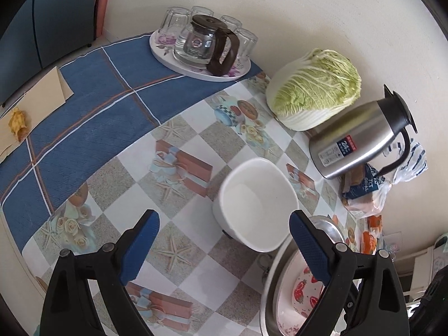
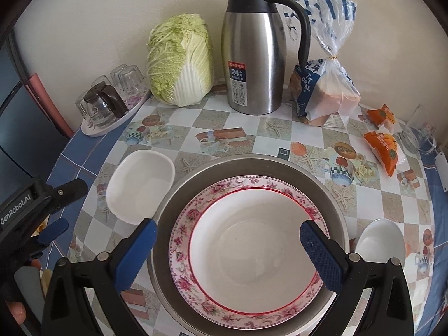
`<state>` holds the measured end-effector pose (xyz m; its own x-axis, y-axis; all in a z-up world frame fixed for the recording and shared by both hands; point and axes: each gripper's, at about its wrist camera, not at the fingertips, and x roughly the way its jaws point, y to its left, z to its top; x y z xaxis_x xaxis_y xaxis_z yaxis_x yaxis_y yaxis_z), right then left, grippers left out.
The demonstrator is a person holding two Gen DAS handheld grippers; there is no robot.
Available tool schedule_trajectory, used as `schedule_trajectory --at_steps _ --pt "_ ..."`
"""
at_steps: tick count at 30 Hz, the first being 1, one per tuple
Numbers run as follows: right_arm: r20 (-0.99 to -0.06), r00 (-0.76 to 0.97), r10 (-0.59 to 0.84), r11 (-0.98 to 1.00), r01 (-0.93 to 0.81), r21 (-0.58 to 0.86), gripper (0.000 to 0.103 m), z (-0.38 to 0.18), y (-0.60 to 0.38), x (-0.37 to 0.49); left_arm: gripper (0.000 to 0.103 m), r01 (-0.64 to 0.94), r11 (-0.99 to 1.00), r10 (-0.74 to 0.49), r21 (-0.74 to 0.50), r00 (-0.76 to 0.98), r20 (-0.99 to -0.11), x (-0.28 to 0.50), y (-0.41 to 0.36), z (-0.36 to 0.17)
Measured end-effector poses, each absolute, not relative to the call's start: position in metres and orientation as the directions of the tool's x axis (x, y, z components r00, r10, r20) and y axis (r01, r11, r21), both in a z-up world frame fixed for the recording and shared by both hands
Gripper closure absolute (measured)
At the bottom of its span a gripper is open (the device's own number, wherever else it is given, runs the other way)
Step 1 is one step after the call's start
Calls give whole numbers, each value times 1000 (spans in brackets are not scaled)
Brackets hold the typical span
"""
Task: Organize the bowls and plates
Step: 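Move both tools toward the white square bowl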
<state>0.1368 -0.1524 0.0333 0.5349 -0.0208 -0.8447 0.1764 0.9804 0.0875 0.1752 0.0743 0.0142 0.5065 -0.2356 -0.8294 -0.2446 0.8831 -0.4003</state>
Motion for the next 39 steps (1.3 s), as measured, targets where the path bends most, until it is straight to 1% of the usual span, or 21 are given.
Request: schedule_trajectory --at_steps 5,11,15,18,23,26,28,31,33,36,39 --pt "-821 571 4 985 140 102 0 35 -138 142 9 -274 858 -263 -435 493 -829 178 86 1" --pt "-794 607 45 983 116 143 0 39 -125 146 9 -261 841 -315 -473 474 -822 187 88 -13" --pt "-802 594 62 981 110 158 0 41 -121 158 9 -274 823 -331 -498 481 -812 191 94 -19" --pt "-824 564 48 987 100 125 0 43 -116 173 9 -292 803 -334 -519 501 -798 193 98 -24" --pt "-867 496 36 996 49 69 0 49 -106 202 9 -309 795 -342 -522 481 -807 200 97 -36" --pt "-889 457 -21 1000 28 -10 0 50 -101 218 9 -337 766 -349 -547 496 -795 200 99 -40" --pt "-884 462 -69 997 3 -77 0 52 -96 225 9 -340 750 -368 -567 498 -785 202 98 -43" --pt "-892 440 -99 992 -27 -123 0 47 -92 235 9 -335 764 -371 -551 470 -801 206 95 -49" --pt "-901 415 -125 989 -22 -148 1 39 -93 241 9 -348 766 -365 -540 456 -812 207 96 -54" --pt "-918 374 -135 986 -38 -161 3 26 -91 249 9 -357 749 -379 -557 459 -804 209 98 -61" --pt "-919 363 -152 981 -57 -185 8 15 -87 252 10 -358 765 -363 -535 446 -818 214 96 -65"
